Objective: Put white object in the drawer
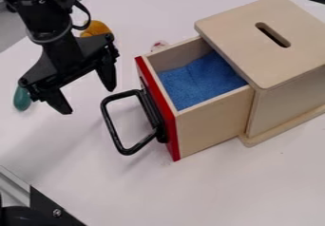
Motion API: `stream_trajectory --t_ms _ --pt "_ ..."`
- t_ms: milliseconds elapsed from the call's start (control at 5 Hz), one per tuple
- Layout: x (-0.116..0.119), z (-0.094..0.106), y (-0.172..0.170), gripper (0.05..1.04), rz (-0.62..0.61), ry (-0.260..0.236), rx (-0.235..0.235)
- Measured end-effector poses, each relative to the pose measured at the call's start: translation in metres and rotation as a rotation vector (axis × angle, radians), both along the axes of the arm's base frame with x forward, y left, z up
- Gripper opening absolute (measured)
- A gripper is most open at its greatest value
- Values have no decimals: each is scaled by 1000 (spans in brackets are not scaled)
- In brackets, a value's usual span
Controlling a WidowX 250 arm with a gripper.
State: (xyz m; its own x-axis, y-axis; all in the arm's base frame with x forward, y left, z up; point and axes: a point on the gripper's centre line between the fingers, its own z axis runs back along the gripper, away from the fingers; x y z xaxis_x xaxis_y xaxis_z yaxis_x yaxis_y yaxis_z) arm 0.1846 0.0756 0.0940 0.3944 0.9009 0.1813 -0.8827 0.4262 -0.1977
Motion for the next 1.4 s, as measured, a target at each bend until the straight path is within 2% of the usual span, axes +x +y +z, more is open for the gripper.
stream_trajectory --t_ms 200,400,600,800,1000,1400 --pt "-2 -3 -1 1000 -2 11 -5" --pt "4 19 11 1000 34 5 -17" --pt "27 25 24 1001 22 25 -54" --pt "58 36 36 1001 -21 -22 -88" --pt "89 27 50 1001 -72 -19 -115" --pt "146 -12 48 1001 -142 -22 -123"
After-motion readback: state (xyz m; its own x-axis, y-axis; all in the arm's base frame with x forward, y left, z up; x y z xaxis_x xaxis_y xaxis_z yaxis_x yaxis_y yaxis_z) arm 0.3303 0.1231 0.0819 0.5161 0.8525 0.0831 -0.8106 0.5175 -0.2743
